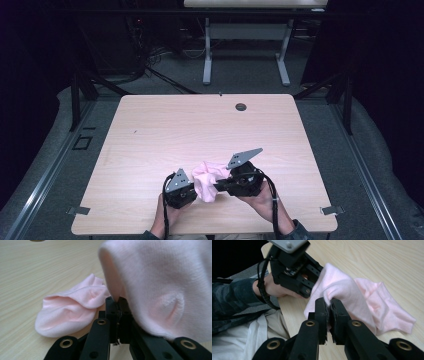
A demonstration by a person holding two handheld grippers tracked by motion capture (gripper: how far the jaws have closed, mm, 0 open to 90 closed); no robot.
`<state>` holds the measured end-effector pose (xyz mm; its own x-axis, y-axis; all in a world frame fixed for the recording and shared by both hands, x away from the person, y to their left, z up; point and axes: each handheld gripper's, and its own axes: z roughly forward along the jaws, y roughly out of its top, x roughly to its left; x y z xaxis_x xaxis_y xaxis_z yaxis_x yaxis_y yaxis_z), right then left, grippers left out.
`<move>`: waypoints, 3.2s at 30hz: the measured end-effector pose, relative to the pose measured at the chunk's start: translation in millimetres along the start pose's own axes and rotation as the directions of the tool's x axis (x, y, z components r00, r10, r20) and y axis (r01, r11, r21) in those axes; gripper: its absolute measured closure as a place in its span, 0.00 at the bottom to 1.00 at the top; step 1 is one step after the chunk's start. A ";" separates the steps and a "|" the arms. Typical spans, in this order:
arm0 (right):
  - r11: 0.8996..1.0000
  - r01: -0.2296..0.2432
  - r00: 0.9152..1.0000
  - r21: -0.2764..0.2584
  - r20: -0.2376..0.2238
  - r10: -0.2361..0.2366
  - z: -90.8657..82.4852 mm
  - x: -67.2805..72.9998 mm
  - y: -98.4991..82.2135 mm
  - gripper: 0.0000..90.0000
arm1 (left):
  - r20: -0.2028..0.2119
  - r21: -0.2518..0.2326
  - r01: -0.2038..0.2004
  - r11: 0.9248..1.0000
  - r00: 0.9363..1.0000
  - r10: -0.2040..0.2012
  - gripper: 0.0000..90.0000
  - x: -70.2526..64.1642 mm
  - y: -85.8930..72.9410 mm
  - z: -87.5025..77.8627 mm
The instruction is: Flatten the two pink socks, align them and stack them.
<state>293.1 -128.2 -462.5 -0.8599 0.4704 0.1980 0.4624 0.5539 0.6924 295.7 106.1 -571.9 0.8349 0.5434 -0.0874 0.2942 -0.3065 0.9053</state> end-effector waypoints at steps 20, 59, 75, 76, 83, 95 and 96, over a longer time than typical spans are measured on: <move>0.974 -0.090 0.978 0.206 0.203 0.047 24.4 -32.6 -29.3 0.92 | -0.180 0.207 -0.247 0.947 0.942 0.285 1.00 -39.5 -5.6 -20.1; 0.986 -0.158 0.962 0.053 0.234 0.142 -3.1 -27.1 -84.2 0.53 | -0.137 0.391 0.073 0.918 0.990 -0.021 0.52 5.4 7.6 -5.1; 0.993 -0.066 0.978 0.096 0.206 0.045 30.5 -12.4 -101.4 0.91 | -0.144 0.407 0.051 0.912 0.990 0.009 0.98 -1.4 4.4 7.8; 0.995 -0.060 0.976 0.084 0.215 0.041 29.7 -12.3 -102.2 0.93 | -0.150 0.406 0.043 0.913 0.988 0.021 0.99 -2.3 4.5 7.7; 0.995 -0.056 0.969 0.077 0.244 0.035 -1.4 -10.1 -93.6 0.94 | -0.171 0.277 0.008 0.961 0.984 0.041 0.99 -19.5 19.0 -4.4; 0.969 -0.165 0.963 0.183 0.243 0.118 -31.9 -20.6 -69.4 0.91 | -0.201 0.271 -0.004 0.963 0.978 0.061 0.99 -42.5 21.7 -8.4; 0.964 -0.176 0.962 0.197 0.242 0.126 -27.1 -25.8 -68.8 0.90 | -0.214 0.279 -0.006 0.960 0.975 0.069 0.99 -41.0 18.9 -7.8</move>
<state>277.6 -197.0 -496.4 -0.7163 0.6891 0.1099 0.6403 0.5865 0.4960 263.4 84.1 -548.0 0.7345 0.6755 0.0658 0.4071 -0.5161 0.7536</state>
